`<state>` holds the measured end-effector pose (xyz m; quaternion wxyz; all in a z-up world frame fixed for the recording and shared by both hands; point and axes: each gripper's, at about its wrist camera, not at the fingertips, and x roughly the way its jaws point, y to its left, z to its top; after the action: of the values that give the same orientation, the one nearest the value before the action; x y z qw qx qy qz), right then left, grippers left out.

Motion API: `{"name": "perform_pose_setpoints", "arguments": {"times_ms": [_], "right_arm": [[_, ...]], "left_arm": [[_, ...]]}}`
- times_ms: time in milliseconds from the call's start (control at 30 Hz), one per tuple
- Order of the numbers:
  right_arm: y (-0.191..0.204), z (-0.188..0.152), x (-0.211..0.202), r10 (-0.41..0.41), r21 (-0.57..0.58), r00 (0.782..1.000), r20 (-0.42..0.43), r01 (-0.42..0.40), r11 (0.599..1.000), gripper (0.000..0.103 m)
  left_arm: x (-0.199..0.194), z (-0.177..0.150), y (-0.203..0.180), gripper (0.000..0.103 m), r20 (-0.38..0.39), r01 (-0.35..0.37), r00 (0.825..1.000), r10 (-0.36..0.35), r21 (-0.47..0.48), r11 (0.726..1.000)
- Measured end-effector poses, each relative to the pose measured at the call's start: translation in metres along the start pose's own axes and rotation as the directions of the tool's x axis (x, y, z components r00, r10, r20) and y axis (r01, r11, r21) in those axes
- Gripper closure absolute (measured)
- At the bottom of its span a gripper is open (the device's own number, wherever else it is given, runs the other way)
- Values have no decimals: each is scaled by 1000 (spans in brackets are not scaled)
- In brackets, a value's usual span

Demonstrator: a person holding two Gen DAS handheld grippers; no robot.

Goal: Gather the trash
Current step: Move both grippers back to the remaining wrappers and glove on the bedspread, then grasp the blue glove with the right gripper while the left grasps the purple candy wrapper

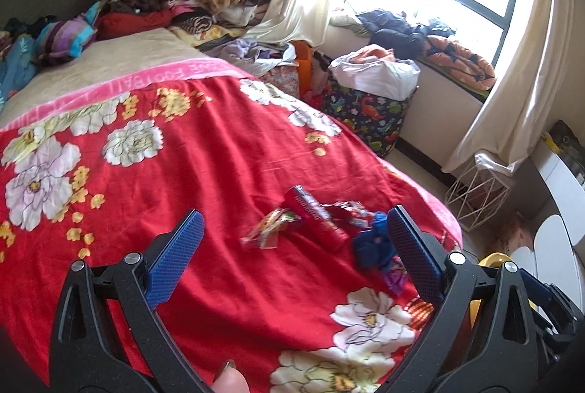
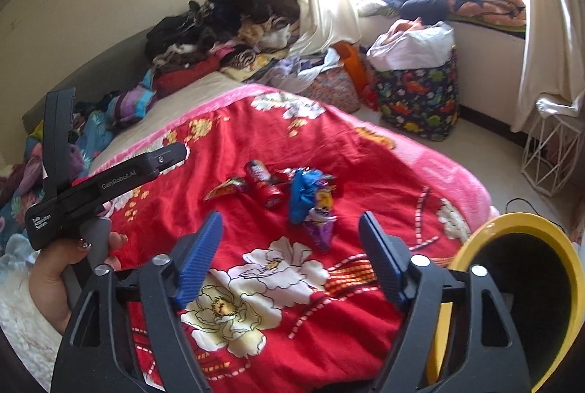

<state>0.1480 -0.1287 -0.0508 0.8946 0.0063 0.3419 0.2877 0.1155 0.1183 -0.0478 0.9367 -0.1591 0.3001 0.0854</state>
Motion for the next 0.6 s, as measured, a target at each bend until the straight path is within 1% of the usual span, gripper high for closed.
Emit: {"name": "perform_pose_setpoints", "arguments": {"times_ms": [67,133,267,300,367,433,500,600], "right_arm": [[4,2,12,7,-12,1000,-20,-7,1000,40],[6,5,23,20,-17,999,-36,-21,1000,44],[12,8,48,35,-32,996,-76,-37,999,58],[13,8,54,31,-37,996,-87,-34,999,60],[15,7,66,21,-45,994,-107,-26,999,62],[14,7,79,11,-46,992,-125,-17,999,64],[11,7,89,4,-39,990,-141,-10,999,67],[7,8,103,-11,-33,987,-160,5,999,68]], "left_arm": [[4,-1,5,11,-11,0,1000,0,-9,1000],[8,-4,10,17,-26,-2,1000,2,-17,1000],[18,-10,18,25,-59,-4,998,2,-37,999],[21,-11,20,28,-68,-5,998,2,-40,999],[25,-15,21,29,-82,-3,997,0,-42,999],[31,-17,24,38,-98,-2,995,-2,-47,999],[38,-21,26,40,-118,-1,993,-5,-52,999],[45,-25,29,42,-137,-2,991,-6,-58,998]]}}
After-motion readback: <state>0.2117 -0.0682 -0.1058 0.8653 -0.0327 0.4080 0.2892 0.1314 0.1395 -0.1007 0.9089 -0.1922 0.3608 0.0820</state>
